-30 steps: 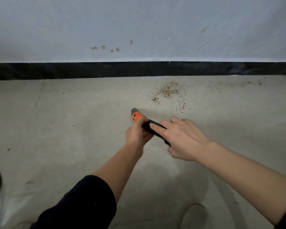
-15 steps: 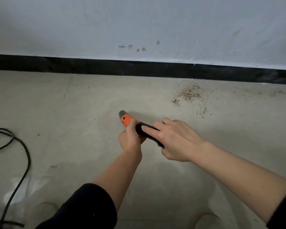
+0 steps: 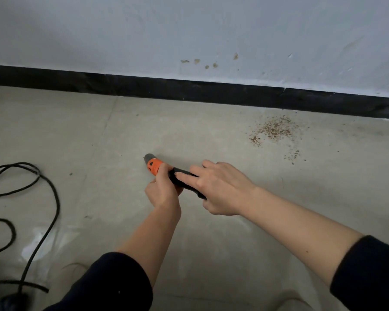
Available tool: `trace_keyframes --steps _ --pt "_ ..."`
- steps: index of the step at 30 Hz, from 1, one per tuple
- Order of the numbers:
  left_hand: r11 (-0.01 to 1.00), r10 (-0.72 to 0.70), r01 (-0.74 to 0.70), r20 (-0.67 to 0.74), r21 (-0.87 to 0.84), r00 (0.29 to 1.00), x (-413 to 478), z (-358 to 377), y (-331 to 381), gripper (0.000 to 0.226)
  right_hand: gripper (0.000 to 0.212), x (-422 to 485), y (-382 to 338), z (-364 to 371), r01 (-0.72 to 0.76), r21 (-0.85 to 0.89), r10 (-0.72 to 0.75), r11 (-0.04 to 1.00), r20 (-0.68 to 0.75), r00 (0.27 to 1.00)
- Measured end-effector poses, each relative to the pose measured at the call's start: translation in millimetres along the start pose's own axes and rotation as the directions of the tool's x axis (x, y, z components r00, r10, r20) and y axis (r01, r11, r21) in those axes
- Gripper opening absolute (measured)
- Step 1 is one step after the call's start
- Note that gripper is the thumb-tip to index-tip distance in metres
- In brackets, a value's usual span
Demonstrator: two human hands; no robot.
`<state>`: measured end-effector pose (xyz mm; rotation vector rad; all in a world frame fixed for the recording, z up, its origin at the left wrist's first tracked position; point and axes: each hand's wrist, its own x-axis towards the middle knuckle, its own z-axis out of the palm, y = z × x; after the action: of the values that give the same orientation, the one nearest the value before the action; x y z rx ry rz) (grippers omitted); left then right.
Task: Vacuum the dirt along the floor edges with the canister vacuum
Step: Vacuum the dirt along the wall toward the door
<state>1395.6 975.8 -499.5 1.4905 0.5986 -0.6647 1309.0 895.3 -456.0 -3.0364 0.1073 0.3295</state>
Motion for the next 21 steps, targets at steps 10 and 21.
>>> trace_keyframes --steps 10,21 --pt "1.0 0.025 -0.025 0.011 -0.004 1.0 26.1 -9.0 15.3 0.013 0.072 25.7 -10.0 2.1 -0.002 -0.013 0.001 1.0 -0.042 0.999" --pt "0.996 0.007 -0.027 0.241 0.08 0.97 56.0 33.5 32.9 0.01 0.072 38.0 24.2 -1.6 -0.167 0.018 0.168 0.986 -0.12 0.978"
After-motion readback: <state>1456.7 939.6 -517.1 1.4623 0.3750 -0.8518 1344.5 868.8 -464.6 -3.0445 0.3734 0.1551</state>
